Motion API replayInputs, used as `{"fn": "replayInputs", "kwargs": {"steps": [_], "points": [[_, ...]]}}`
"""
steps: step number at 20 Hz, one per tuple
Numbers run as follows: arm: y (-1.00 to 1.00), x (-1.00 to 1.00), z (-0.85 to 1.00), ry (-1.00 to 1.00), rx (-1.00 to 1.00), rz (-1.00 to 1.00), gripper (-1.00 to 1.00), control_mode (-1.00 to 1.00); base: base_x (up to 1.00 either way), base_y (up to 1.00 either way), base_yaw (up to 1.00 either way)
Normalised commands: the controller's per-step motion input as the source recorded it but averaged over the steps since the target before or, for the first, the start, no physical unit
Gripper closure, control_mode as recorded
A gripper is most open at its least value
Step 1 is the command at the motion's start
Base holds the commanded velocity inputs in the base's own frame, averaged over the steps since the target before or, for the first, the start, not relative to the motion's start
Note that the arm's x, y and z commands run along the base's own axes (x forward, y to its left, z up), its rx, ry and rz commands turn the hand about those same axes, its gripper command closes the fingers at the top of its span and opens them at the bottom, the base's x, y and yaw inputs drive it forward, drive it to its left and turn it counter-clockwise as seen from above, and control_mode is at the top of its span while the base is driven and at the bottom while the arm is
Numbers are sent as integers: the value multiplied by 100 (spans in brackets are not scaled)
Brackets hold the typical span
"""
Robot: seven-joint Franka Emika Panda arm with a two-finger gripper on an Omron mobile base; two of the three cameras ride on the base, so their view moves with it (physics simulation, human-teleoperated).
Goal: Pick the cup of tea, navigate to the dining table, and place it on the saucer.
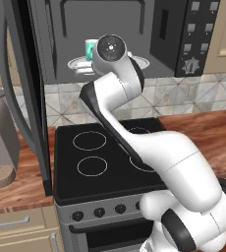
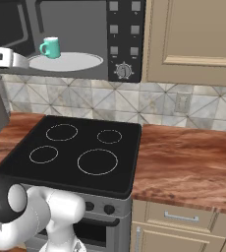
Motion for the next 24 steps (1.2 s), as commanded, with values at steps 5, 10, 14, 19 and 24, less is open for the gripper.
{"fn": "replayInputs", "kwargs": {"steps": [5,10,14,19,24], "points": [[-4,54,10,2,0,7,-100,-100,0,0,0],[-5,52,33,16,0,9,-100,-100,0,0,0],[-2,43,16,19,0,10,-100,-100,0,0,0],[0,31,-16,1,0,5,-100,-100,0,0,0],[0,19,-23,-15,0,5,-100,-100,0,0,0]]}}
